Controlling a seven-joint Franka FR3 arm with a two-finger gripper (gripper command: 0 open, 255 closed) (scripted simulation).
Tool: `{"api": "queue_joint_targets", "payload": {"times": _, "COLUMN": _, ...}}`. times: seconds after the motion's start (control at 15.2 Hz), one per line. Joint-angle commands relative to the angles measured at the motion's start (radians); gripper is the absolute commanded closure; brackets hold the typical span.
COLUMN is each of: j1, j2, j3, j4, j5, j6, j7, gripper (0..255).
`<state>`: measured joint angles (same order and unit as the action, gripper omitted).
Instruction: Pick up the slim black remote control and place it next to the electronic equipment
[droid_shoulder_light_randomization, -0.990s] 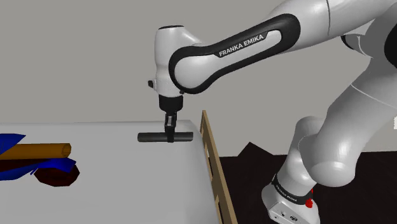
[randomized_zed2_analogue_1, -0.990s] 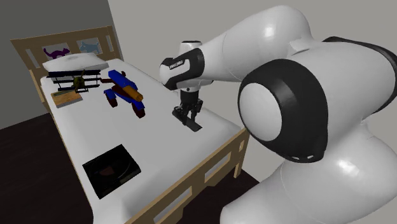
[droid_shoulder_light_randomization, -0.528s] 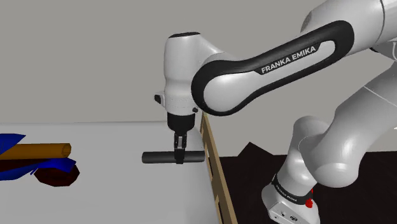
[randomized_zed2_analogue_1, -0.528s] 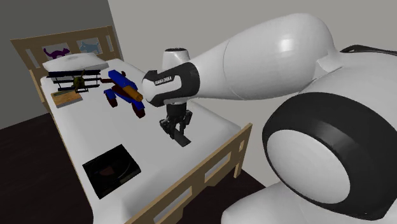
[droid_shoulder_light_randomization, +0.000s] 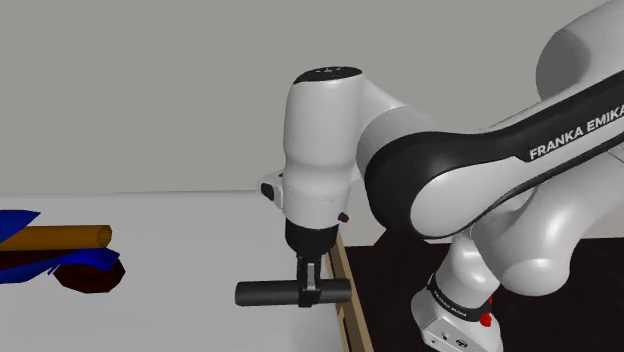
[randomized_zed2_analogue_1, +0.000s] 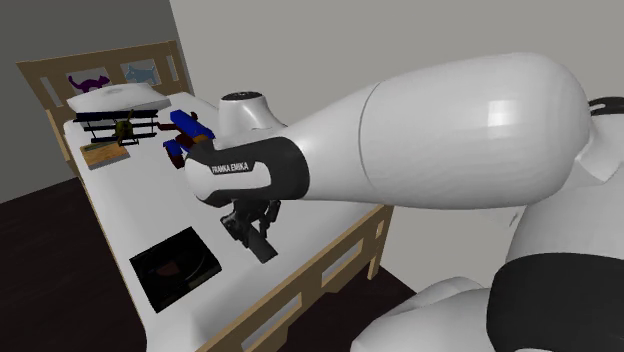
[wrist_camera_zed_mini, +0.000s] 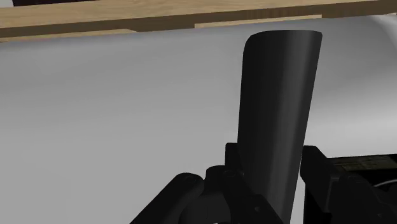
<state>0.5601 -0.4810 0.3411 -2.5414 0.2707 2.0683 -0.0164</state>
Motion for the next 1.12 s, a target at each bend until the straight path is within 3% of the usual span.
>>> {"api": "queue_joint_targets", "payload": {"times": 0.0, "j1": 0.029, "j2": -0.023, "j3": 0.034, "j4": -0.014, "j5": 0.026, "j6": -0.002, "j7": 0.045, "gripper": 255}}
{"api": "queue_joint_targets", "payload": {"times": 0.13, "j1": 0.064, "j2": -0.047, "j3": 0.078, "j4": -0.025, "j5": 0.057, "j6": -0.005, "j7": 0.103, "gripper": 255}}
{"api": "queue_joint_targets", "payload": {"times": 1.06, "j1": 0.064, "j2": 0.070, "j3": 0.126, "j4": -0.136, "j5": 0.080, "j6": 0.223, "j7": 0.092, "gripper": 255}}
